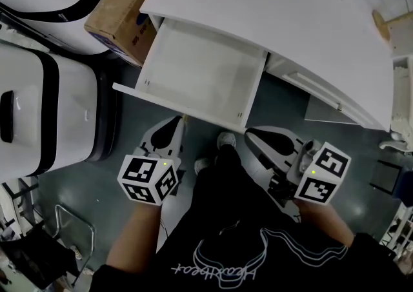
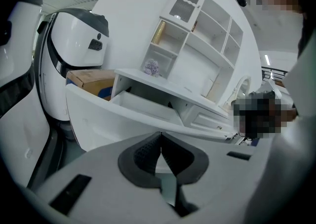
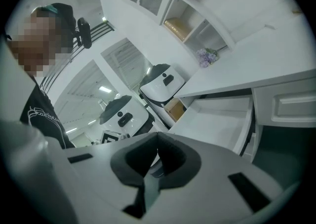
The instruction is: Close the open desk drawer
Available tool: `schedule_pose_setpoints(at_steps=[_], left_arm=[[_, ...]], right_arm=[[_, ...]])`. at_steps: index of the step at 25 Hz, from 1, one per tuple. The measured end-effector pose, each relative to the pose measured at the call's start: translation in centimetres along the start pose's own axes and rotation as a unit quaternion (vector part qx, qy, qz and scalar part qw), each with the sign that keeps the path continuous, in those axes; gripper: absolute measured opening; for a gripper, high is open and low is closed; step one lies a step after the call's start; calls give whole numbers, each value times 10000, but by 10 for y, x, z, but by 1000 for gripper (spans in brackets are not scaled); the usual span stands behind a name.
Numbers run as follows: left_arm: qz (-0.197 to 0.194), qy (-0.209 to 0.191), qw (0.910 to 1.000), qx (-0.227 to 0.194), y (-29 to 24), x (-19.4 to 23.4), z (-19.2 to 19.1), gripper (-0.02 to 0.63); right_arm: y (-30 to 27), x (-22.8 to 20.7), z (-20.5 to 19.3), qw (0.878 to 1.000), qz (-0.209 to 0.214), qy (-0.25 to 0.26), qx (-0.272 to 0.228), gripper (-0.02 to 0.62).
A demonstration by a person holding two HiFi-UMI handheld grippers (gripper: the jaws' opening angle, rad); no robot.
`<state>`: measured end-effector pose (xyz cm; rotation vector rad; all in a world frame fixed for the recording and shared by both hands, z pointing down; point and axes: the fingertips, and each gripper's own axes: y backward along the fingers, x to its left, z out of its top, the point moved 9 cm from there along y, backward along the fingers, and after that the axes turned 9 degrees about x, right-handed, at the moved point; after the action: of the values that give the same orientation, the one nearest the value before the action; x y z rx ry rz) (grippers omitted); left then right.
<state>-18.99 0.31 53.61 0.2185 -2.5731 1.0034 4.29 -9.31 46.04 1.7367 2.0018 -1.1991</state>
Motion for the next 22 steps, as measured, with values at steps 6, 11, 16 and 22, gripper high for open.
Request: schedule_pose_setpoints(at_steps=[6, 11, 16, 22], left_arm=[[20, 113, 9999, 130, -12, 5, 3, 5], [-16, 144, 9997, 174, -14, 8, 5, 5], [-12, 153, 9997, 193, -17, 8, 9, 5], [15, 175, 9997, 191, -23, 9, 14, 6]], right_arm=[[-10, -16, 9, 9999, 92, -116, 63, 6], [-18, -22, 14, 9997, 139, -155, 119, 6], [-20, -27, 18, 9996, 151, -181, 138, 6], [-20, -31, 19, 9996, 162, -198, 129, 6]])
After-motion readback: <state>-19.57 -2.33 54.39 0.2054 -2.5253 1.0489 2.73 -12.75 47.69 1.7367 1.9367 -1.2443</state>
